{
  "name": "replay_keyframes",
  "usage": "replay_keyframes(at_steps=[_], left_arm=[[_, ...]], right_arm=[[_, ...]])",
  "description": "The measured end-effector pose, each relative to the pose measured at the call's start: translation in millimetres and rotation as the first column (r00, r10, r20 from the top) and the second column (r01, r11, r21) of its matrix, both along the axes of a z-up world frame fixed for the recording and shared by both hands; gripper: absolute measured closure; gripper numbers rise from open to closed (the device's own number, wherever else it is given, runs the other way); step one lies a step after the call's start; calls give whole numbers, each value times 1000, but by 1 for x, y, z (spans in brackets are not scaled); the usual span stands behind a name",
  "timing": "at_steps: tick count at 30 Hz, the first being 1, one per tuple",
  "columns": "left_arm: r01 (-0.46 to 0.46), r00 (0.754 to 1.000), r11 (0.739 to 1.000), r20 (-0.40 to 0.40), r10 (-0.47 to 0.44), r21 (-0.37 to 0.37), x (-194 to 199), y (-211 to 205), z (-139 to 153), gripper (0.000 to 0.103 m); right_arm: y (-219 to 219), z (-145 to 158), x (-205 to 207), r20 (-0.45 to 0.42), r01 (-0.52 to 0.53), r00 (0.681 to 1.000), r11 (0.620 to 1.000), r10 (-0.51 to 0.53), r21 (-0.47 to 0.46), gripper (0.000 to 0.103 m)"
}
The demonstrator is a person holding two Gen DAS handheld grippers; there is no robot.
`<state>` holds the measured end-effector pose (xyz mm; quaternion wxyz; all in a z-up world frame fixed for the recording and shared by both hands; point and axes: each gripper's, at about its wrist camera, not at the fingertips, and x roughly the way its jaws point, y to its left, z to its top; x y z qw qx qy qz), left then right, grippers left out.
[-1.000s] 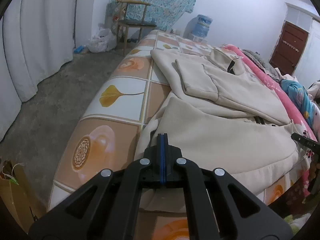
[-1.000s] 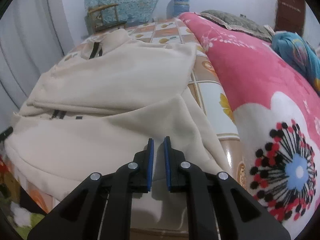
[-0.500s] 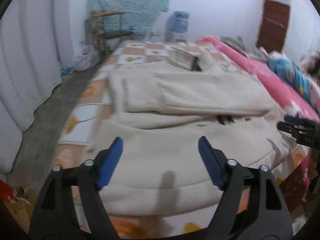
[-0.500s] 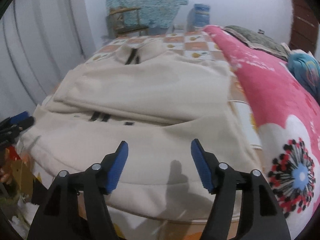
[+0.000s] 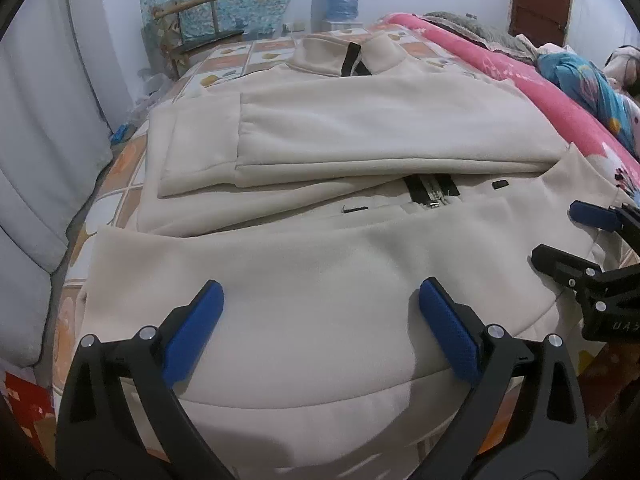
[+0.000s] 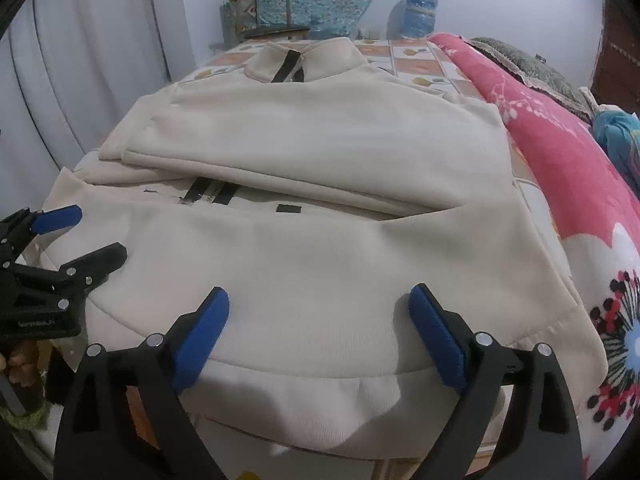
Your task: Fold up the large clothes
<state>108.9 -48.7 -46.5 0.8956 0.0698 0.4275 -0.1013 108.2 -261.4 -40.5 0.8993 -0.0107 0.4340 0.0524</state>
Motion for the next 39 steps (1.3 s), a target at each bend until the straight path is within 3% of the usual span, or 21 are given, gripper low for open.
replay_keyframes(at_steps=[39], left_arm=[[-26, 1000, 1000, -13, 26, 1, 3, -2, 0, 7]], right_arm=[[-1, -2, 4, 1, -5, 1000, 1000, 5, -3, 9]])
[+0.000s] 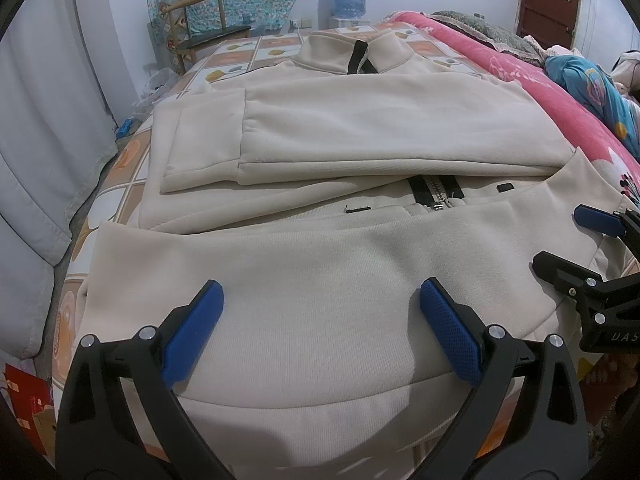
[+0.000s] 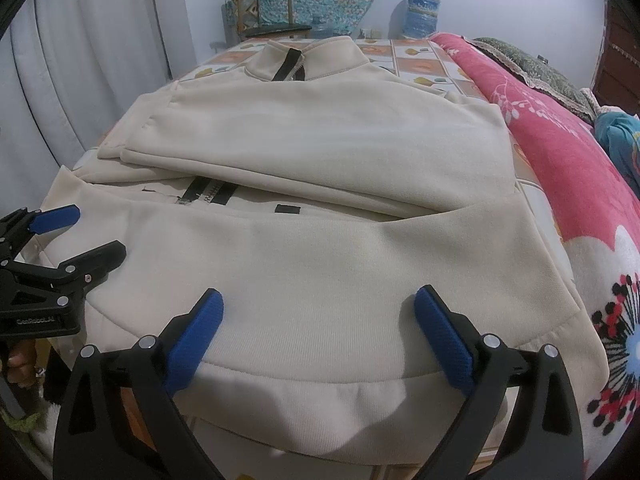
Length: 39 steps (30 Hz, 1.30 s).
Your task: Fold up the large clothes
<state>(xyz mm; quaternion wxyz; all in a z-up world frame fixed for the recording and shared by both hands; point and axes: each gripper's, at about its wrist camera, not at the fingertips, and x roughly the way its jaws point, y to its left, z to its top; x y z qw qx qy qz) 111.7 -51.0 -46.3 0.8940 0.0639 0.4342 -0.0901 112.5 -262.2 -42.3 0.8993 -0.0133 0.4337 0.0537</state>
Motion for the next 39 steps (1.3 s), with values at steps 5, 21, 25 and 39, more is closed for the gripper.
replay_keyframes(at_steps=[5, 21, 25, 39], left_arm=[[0, 1000, 1000, -2, 0, 0, 0, 0, -1, 7], [-2, 1000, 1000, -2, 2, -1, -1, 1, -1, 7], [-2, 1000, 1000, -3, 2, -1, -1, 2, -1, 7], [-11, 1000, 1000, -10, 11, 0, -1, 4, -2, 7]], right_arm=[[0, 0, 0, 0, 0, 1000, 1000, 0, -1, 8], [0, -2, 0, -4, 0, 1000, 1000, 0, -4, 8], [0, -2, 1, -4, -1, 1000, 1000, 1, -4, 8], [0, -2, 1, -5, -2, 1000, 1000, 2, -5, 7]])
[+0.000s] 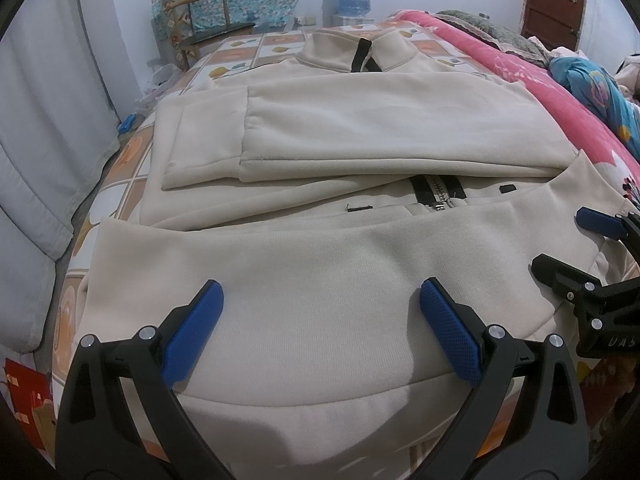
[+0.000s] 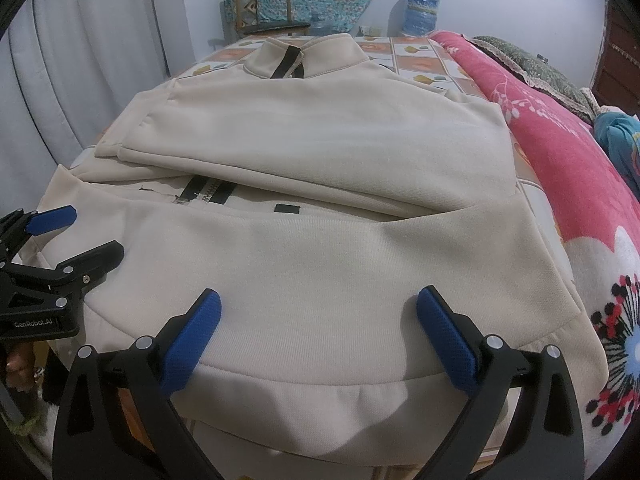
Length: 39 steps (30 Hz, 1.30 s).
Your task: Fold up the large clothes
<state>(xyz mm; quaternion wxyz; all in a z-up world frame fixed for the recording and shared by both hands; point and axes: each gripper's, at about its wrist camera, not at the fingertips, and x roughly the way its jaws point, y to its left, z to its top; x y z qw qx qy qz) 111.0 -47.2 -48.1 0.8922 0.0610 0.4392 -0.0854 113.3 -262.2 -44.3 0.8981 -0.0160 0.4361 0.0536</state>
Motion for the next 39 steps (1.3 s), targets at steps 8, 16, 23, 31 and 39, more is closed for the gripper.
replay_keyframes(at_steps=[8, 16, 23, 31, 39], left_arm=[[-14, 1000, 1000, -4, 14, 2, -1, -2, 2, 7], [-18, 1000, 1000, -9, 18, 2, -1, -2, 2, 7], [-18, 1000, 1000, -9, 18, 2, -1, -2, 2, 7], [-18, 1000, 1000, -10, 18, 2, -1, -2, 2, 7], [-16, 1000, 1000, -11, 16, 3, -1, -2, 3, 7]], right_arm=[[1, 0, 1, -2, -1, 1000, 1000, 1, -1, 7], [-1, -1, 1, -9, -2, 1000, 1000, 2, -4, 7], [-1, 1, 2, -23, -5, 1000, 1000, 4, -10, 7], [1, 1, 4, -35, 0, 999, 1000, -1, -15, 7], [1, 2, 6, -45, 4, 999, 1000, -5, -19, 7]])
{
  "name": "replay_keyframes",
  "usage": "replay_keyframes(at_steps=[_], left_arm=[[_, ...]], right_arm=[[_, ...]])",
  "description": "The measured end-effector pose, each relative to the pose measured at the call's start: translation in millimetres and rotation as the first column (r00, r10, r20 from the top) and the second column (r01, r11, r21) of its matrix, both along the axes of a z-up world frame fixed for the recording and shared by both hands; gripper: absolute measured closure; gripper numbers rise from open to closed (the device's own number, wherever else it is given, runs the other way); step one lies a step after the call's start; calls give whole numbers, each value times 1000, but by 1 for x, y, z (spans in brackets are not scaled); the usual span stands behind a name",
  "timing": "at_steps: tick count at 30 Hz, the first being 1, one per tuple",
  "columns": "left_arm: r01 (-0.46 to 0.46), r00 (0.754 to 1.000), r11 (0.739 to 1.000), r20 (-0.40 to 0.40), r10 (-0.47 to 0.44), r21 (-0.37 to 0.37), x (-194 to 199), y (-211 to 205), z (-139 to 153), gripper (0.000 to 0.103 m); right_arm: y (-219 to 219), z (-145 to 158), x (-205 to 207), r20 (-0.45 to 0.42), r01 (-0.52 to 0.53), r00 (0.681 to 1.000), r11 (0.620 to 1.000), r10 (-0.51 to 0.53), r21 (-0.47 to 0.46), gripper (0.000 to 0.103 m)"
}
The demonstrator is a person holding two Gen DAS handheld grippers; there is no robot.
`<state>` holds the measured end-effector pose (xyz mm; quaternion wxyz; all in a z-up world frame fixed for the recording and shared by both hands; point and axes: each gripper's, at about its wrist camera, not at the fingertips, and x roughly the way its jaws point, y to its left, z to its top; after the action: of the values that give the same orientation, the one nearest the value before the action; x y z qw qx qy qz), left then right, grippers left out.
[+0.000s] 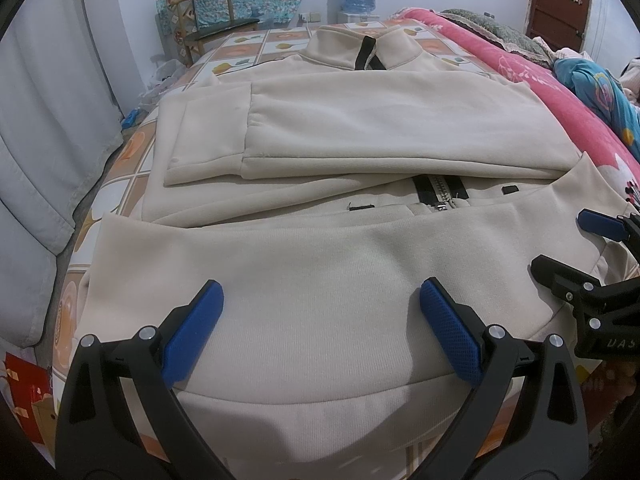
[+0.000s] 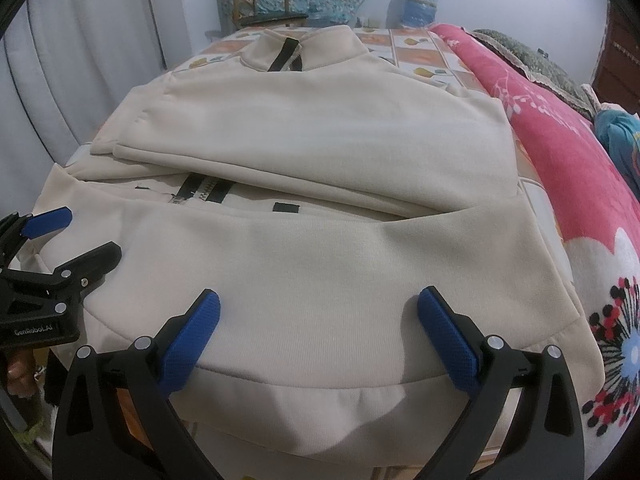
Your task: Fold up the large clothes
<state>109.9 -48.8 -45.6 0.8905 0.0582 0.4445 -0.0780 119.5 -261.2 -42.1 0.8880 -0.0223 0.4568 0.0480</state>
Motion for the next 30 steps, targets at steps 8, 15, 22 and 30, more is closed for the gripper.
replay_keyframes(at_steps=[8, 15, 22, 30], left_arm=[[29, 999, 999, 37, -29, 15, 2, 11, 20, 8], [60, 981, 998, 188, -55, -21, 40, 48, 95, 8], [103, 968, 991, 236, -80, -85, 133, 52, 135, 8], [164, 986, 940, 79, -146, -300, 259, 20, 108, 28]], right_arm=[[-2, 10, 7, -52, -15, 999, 1000, 16, 8, 7], [-3, 80, 35, 52, -145, 988, 989, 145, 14, 7], [-5, 126, 123, 83, -213, 975, 975, 207, 67, 7], [-21, 116, 269, 6, -121, 993, 982, 121, 144, 7]])
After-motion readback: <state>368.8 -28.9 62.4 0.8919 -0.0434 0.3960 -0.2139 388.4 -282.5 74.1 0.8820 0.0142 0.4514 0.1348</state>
